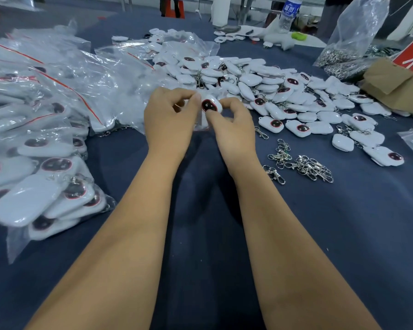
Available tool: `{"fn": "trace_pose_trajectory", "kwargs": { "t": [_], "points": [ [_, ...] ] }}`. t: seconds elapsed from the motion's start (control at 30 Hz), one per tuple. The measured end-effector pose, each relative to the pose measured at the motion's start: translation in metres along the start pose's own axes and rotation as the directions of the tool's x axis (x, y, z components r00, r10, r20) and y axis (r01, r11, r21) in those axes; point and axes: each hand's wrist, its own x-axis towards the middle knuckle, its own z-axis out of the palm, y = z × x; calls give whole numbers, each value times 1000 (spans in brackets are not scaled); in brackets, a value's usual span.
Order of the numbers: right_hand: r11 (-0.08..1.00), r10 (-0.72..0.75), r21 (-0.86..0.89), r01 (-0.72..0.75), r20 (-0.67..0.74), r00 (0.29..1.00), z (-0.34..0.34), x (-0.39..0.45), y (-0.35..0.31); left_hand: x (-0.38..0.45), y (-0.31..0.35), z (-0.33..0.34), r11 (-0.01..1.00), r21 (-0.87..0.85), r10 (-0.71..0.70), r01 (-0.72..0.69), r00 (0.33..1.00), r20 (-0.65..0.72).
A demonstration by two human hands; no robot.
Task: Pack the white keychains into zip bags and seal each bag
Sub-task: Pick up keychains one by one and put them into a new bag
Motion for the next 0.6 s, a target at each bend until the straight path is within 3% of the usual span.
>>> {"fn": "trace_pose_trajectory", "kwargs": {
  "t": [0.2,0.33,0.4,0.5,0.6],
  "points": [
    [970,-88,-226,93,31,996,1,4,9,-3,9,2,979,-201,51,-35,996,74],
    [972,-107,-209,107,10,994,1,3,6,-6,11,5,974,-226,63,-26,985,162],
    [985,-153,-81,150,-33,988,2,-2,-1,-4,10,4,985,-173,24,-12,997,70],
    [983,-81,151,106,-166,983,2,-2,-7,2,8,-3,986,-168,-40,-1,971,-235],
    [999,43,13,-42,-159,986,-3,3,-2,7,10,-15,973,-202,-7,-113,857,-514]
  ]
}}
